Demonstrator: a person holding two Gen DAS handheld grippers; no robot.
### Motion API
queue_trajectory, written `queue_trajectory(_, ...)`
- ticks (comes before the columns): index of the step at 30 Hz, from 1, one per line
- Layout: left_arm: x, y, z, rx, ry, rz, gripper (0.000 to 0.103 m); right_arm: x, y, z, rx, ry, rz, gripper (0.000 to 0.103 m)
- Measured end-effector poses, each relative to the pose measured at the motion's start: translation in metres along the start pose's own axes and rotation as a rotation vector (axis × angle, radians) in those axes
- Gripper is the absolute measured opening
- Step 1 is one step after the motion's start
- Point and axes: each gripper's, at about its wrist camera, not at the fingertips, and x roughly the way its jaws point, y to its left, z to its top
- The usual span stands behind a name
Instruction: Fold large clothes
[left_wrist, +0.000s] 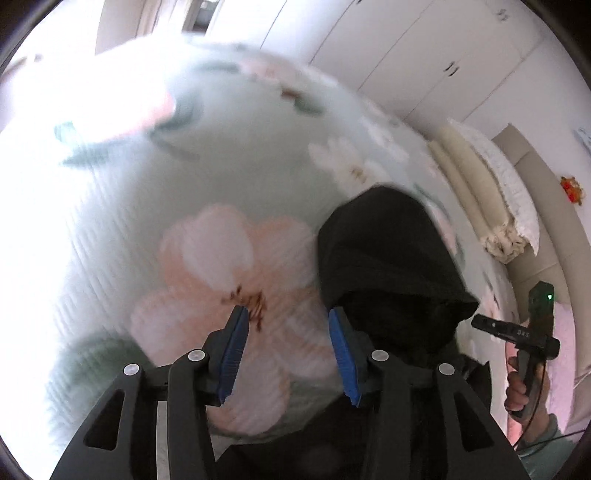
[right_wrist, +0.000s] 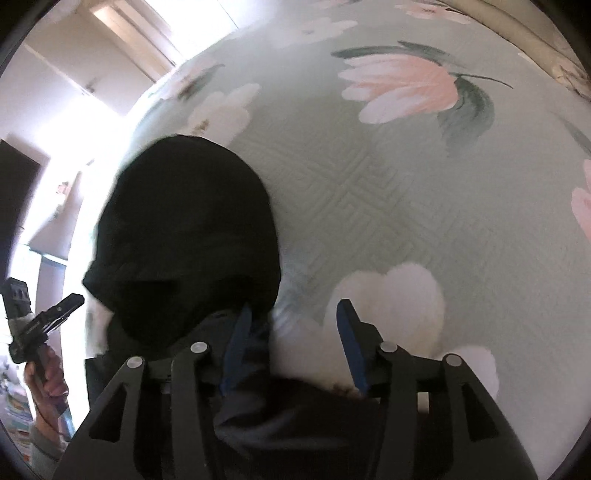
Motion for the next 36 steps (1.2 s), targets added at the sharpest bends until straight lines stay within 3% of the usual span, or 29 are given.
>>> queue_trajectory(5,-0.005,-0.061,0.032,0.083,-0.076,-0.125,0.052,-0.023,0.046,0.013,-0.096,-0.095,0.027,0.051)
queue_trajectory(7,0.017,-0.087,0.041,0.123,-0.044,-0.145,0.053,-0.022,0.074,0.025,-0.147,-0.126,0.043,0.051)
queue_trajectory(10,0.061,-0.108,0.044,0.184,0.043,-0.130,0.053,-0.001,0.105,0.039,-0.209,-0.142,-0.029,0.051)
queue_trajectory(14,0.129,-0.092,0.018,0.207,0.247,-0.065,0.053,0.052,0.111,0.046,-0.271,-0.058,-0.180,0.051)
queue_trajectory(16,0.139,-0.086,0.000,0.264,0.249,-0.065,0.052,0.098,0.101,0.038,-0.325,0.102,-0.271,0.053)
queue_trajectory(19,0.138,-0.085,-0.004,0.275,0.219,-0.056,0.052,0.100,0.102,0.031,-0.391,0.051,-0.294,0.057)
queue_trajectory(23,0.128,-0.084,-0.002,0.261,0.214,-0.064,0.053,0.100,0.100,0.032,-0.388,0.044,-0.279,0.060)
queue_trajectory(25,0.111,-0.095,0.002,0.334,0.223,-0.049,0.053,0.091,0.099,0.033,-0.402,0.056,-0.253,0.060)
queue_trajectory(28,0.070,-0.109,0.012,0.454,0.157,-0.027,0.055,0.063,0.087,0.034,-0.390,0.064,-0.166,0.061)
queue_trajectory(29,0.062,-0.110,0.016,0.464,0.140,-0.023,0.058,0.050,0.080,0.034,-0.379,0.058,-0.142,0.066)
queue_trajectory(31,0.050,-0.107,0.027,0.442,0.106,-0.017,0.079,0.036,0.066,0.033,-0.355,0.053,-0.146,0.077)
queue_trajectory(33,0.051,-0.097,0.039,0.403,0.109,-0.012,0.079,0.029,0.048,0.032,-0.308,0.070,-0.158,0.078)
queue_trajectory(36,0.064,-0.081,0.053,0.353,0.122,0.040,0.079,0.021,0.026,0.029,-0.217,0.081,-0.078,0.078)
